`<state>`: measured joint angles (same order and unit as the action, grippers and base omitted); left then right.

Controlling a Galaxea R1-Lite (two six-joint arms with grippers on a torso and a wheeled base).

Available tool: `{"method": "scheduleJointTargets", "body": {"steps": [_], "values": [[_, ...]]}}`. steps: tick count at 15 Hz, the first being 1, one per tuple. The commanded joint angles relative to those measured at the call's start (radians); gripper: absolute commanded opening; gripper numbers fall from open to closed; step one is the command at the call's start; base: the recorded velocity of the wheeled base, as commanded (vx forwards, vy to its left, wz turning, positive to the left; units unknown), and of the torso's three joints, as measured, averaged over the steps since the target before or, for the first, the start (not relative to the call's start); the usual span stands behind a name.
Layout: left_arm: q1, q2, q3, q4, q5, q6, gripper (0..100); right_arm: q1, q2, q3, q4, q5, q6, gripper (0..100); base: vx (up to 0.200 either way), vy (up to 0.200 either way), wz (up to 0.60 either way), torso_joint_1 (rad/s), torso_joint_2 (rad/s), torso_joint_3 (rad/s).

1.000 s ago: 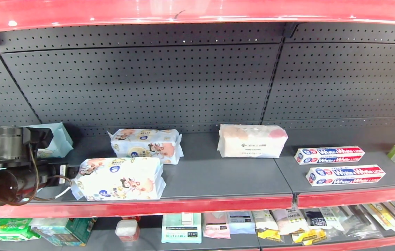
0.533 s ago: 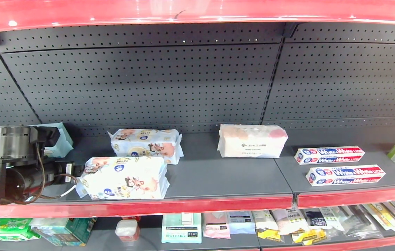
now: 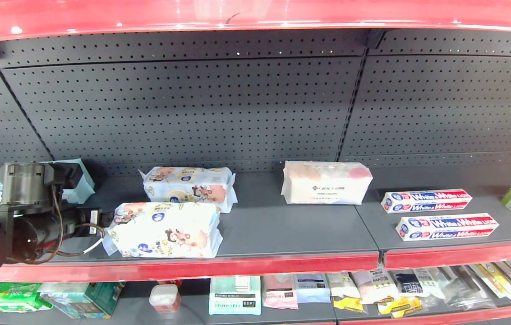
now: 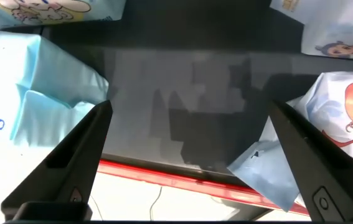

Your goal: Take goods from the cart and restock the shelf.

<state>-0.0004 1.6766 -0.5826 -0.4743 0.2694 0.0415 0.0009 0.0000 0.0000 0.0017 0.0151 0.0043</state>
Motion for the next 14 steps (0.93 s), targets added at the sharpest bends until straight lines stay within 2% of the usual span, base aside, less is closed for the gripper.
{"method": "scheduleJointTargets", "body": {"steps": [1,14], "values": [[-0.003,-0.001,0.000,-0.003,0.001,0.000,100,0.001,0.002,0.000,0.000,0.000,0.000,100,0.000,0.000,0.00,0.000,0.00,0.000],[-0.027,-0.005,0.003,-0.010,0.004,0.000,100,0.001,0.002,0.000,0.000,0.000,0.000,100,0.000,0.000,0.00,0.000,0.00,0.000]]}}
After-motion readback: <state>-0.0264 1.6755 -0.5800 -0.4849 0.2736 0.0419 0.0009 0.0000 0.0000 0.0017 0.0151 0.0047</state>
